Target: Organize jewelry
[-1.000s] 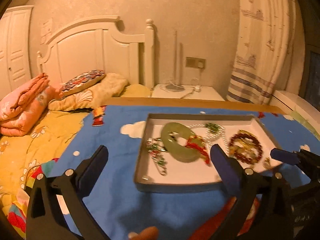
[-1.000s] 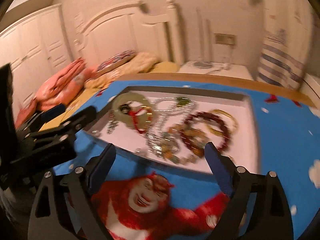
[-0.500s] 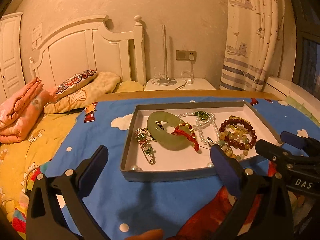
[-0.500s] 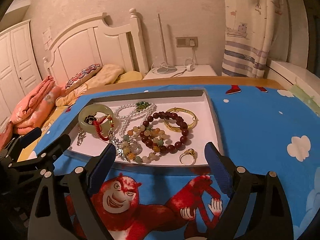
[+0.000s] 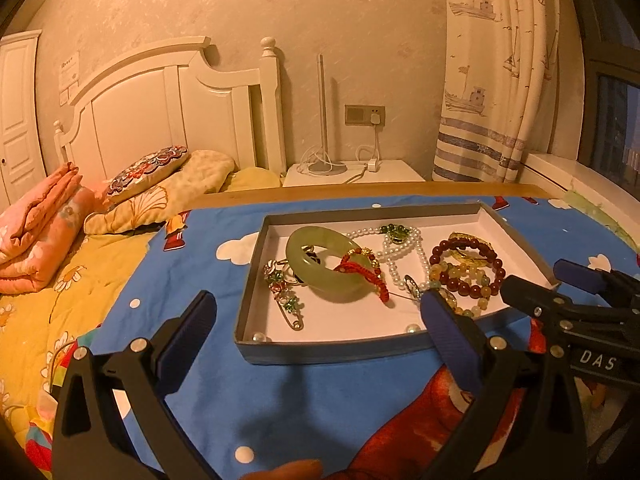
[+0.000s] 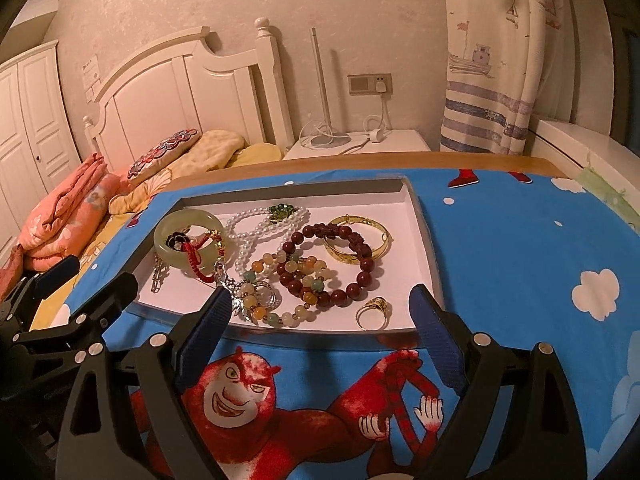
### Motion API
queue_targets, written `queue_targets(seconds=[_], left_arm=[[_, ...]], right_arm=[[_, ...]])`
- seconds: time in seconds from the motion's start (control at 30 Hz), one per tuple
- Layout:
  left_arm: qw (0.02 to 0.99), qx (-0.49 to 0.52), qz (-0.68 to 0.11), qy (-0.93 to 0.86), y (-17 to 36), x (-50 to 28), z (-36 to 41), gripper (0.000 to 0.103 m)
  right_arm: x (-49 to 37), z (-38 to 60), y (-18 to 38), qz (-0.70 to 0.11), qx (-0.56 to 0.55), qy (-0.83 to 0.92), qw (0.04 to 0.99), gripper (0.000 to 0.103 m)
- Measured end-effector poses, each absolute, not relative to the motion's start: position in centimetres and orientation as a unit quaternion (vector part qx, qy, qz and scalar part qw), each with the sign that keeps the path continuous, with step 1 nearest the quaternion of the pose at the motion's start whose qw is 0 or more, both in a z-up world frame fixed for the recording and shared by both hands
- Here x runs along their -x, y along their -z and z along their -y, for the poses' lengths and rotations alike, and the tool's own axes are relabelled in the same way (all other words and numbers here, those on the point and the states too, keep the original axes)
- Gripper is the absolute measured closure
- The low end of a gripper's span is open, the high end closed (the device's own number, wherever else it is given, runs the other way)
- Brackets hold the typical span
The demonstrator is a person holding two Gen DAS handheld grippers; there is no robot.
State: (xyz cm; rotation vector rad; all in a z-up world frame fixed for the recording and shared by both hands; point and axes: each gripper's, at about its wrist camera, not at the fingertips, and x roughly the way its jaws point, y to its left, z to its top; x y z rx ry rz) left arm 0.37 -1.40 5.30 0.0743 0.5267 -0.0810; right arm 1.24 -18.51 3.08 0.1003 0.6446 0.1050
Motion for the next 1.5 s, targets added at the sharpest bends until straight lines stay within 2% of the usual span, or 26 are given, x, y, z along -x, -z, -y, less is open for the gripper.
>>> queue_targets(seconds=[1.5], left_arm=[[0.965, -0.035, -0.256, 0.048, -5.47, 0.09, 1.45, 0.002]], right_arm=[[-1.29, 18.57, -3.11, -0.321, -0.045, -0.047, 0.945, 0.017]])
